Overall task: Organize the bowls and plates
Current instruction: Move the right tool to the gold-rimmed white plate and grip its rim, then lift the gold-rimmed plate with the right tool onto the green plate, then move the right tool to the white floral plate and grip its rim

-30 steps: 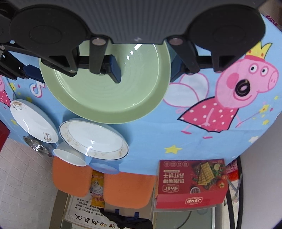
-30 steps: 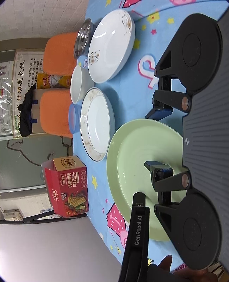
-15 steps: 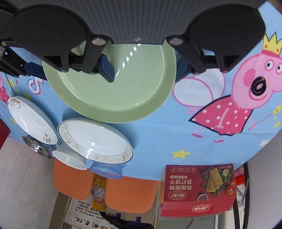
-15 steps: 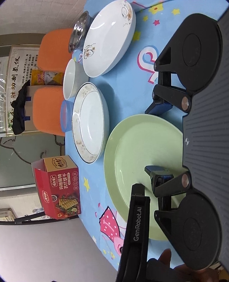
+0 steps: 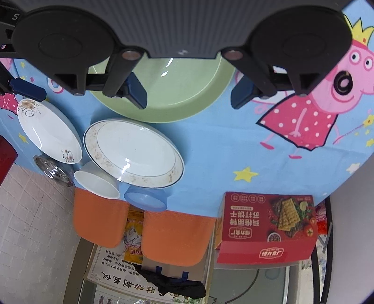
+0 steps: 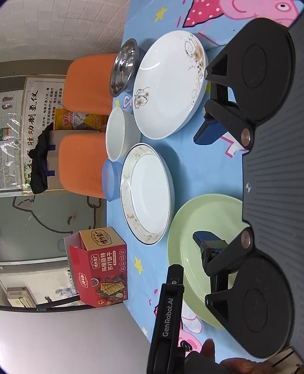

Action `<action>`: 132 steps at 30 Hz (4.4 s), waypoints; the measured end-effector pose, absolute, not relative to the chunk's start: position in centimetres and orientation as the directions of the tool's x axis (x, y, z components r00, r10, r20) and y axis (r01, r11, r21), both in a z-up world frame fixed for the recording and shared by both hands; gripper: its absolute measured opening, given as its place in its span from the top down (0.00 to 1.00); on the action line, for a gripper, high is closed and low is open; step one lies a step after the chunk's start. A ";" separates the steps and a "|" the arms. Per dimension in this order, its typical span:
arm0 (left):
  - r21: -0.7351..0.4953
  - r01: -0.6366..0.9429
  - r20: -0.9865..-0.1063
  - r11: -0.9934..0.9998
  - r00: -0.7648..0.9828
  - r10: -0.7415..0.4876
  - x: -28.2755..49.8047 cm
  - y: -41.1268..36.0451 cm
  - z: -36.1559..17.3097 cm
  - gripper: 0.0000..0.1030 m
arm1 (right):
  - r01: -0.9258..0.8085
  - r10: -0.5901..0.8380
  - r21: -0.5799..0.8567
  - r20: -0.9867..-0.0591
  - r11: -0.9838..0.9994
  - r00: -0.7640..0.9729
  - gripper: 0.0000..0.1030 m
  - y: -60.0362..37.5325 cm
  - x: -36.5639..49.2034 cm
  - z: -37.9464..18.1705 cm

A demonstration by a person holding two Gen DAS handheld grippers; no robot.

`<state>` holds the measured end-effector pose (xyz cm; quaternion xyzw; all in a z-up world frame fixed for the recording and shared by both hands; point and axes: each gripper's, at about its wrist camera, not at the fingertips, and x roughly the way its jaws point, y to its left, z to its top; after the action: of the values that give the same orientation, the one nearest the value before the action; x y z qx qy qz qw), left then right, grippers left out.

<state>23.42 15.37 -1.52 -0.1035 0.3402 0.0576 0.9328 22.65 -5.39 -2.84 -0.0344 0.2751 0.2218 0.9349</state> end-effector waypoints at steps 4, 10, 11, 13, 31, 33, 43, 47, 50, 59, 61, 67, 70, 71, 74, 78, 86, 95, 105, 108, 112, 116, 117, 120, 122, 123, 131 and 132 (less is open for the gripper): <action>-0.147 -0.170 -0.638 0.975 0.769 0.038 24.2 15.6 -1.0 0.31 | -0.433 0.383 0.027 -0.521 0.901 0.763 0.00 -5.4 23.6 -2.2; -0.127 -0.166 -0.636 0.978 0.770 0.048 26.1 16.1 -0.7 0.31 | -0.438 0.366 -0.015 -0.522 0.899 0.770 0.00 -5.0 25.9 -2.0; -0.125 -0.165 -0.637 0.978 0.770 0.049 26.5 16.3 -0.7 0.31 | -0.440 0.366 -0.020 -0.522 0.898 0.771 0.00 -4.9 26.3 -2.0; -0.123 -0.165 -0.638 0.979 0.769 0.049 27.5 16.8 -0.7 0.31 | -0.446 0.366 -0.031 -0.521 0.894 0.771 0.00 -4.8 27.5 -2.0; -0.204 -0.169 -0.690 0.964 0.724 -0.019 36.6 20.2 -2.1 0.31 | -0.531 0.417 0.020 -0.646 0.847 0.640 0.00 -1.4 39.0 -5.2; -0.203 -0.163 -0.692 0.966 0.722 -0.024 36.8 20.3 -2.3 0.31 | -0.524 0.414 0.025 -0.645 0.851 0.642 0.00 -1.2 39.0 -5.3; -0.187 -0.145 -0.701 0.972 0.712 -0.028 37.4 19.7 -3.0 0.31 | -0.553 0.441 0.024 -0.633 0.833 0.637 0.00 -0.3 38.3 -4.8; -0.188 -0.124 -0.711 0.974 0.702 -0.048 38.1 19.0 -3.5 0.31 | -0.554 0.454 0.050 -0.637 0.831 0.623 0.00 -0.5 38.2 -5.0; -0.170 -0.112 -0.721 0.979 0.691 -0.046 38.5 18.4 -3.9 0.31 | -0.557 0.457 0.057 -0.644 0.829 0.614 0.00 -0.3 38.3 -5.6; -0.127 -0.082 -0.699 0.988 0.714 -0.031 38.6 17.5 -4.6 0.46 | -0.548 0.477 0.080 -0.605 0.833 0.637 0.00 -0.9 37.9 -5.7; -0.124 -0.107 -0.697 0.986 0.717 -0.010 38.6 17.3 -4.6 0.49 | -0.537 0.471 0.082 -0.602 0.840 0.645 0.05 -1.2 38.1 -5.7; -0.144 -0.130 -0.689 0.981 0.725 -0.005 38.2 17.2 -3.2 0.53 | -0.517 0.454 0.066 -0.581 0.854 0.676 0.10 -1.2 37.5 -4.5; -0.146 -0.132 -0.666 0.980 0.746 0.001 37.3 17.3 -1.4 0.53 | -0.518 0.467 0.071 -0.550 0.852 0.692 0.10 -1.4 36.5 -3.0; -0.145 -0.133 -0.658 0.981 0.753 0.005 36.9 17.3 -0.9 0.53 | -0.518 0.474 0.080 -0.539 0.852 0.696 0.10 -1.6 36.1 -2.4; -0.139 -0.125 -0.638 0.982 0.770 0.008 35.1 17.2 0.7 0.53 | -0.522 0.481 0.075 -0.518 0.850 0.707 0.10 -1.8 34.4 -1.1; -0.129 -0.117 -0.626 0.985 0.780 0.011 32.0 16.6 1.9 0.53 | -0.525 0.491 0.086 -0.506 0.847 0.709 0.09 -2.2 31.5 -0.2; -0.096 -0.136 -0.634 0.986 0.772 0.044 24.5 15.4 0.8 0.53 | -0.531 0.500 0.107 -0.529 0.841 0.685 0.03 -2.6 24.1 -1.2; -0.107 -0.140 -0.654 0.984 0.756 0.036 19.8 15.0 -1.6 0.53 | -0.515 0.495 0.138 -0.560 0.846 0.664 0.03 -2.8 19.8 -3.2; -0.100 -0.134 -0.650 0.986 0.759 0.038 20.1 14.5 -3.8 0.51 | -0.509 0.456 0.067 -0.556 0.858 0.695 0.00 -2.3 19.6 -4.1; -0.067 -0.120 -0.605 0.991 0.794 0.055 19.6 13.9 -2.9 0.40 | -0.499 0.471 0.113 -0.554 0.859 0.686 0.00 -3.0 20.0 -4.2; -0.111 -0.111 -0.554 0.988 0.832 0.031 19.1 14.3 -0.9 0.29 | -0.443 0.460 0.163 -0.500 0.882 0.733 0.00 -4.9 20.1 -3.5; -0.135 -0.108 -0.545 0.985 0.838 0.017 19.5 14.2 0.3 0.29 | -0.399 0.441 0.192 -0.471 0.897 0.764 0.00 -7.0 20.4 -2.8; -0.143 -0.103 -0.546 0.984 0.838 0.009 19.7 14.0 0.5 0.28 | -0.387 0.433 0.197 -0.470 0.901 0.769 0.00 -7.5 20.5 -2.8; -0.156 -0.090 -0.558 0.984 0.830 -0.012 20.3 13.3 0.5 0.28 | -0.347 0.409 0.216 -0.476 0.913 0.778 0.00 -9.2 20.7 -3.0; -0.157 -0.078 -0.564 0.985 0.825 -0.025 20.7 12.5 0.3 0.28 | -0.313 0.388 0.232 -0.481 0.921 0.786 0.00 -10.5 20.8 -3.3; -0.157 -0.072 -0.568 0.985 0.822 -0.030 20.9 12.1 0.2 0.28 | -0.294 0.376 0.239 -0.484 0.925 0.790 0.00 -11.1 20.9 -3.5; -0.152 -0.017 -0.589 0.988 0.805 -0.077 22.6 9.1 -0.2 0.28 | -0.181 0.299 0.268 -0.515 0.946 0.803 0.00 -15.4 21.3 -4.6; -0.150 -0.012 -0.590 0.989 0.804 -0.080 22.8 8.8 -0.1 0.28 | -0.174 0.294 0.267 -0.515 0.948 0.805 0.00 -15.7 21.3 -4.6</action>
<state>22.81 8.80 -0.15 -0.0735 0.3128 -0.0180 0.9468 21.34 -15.72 -4.62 0.1040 0.2865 0.1239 0.9443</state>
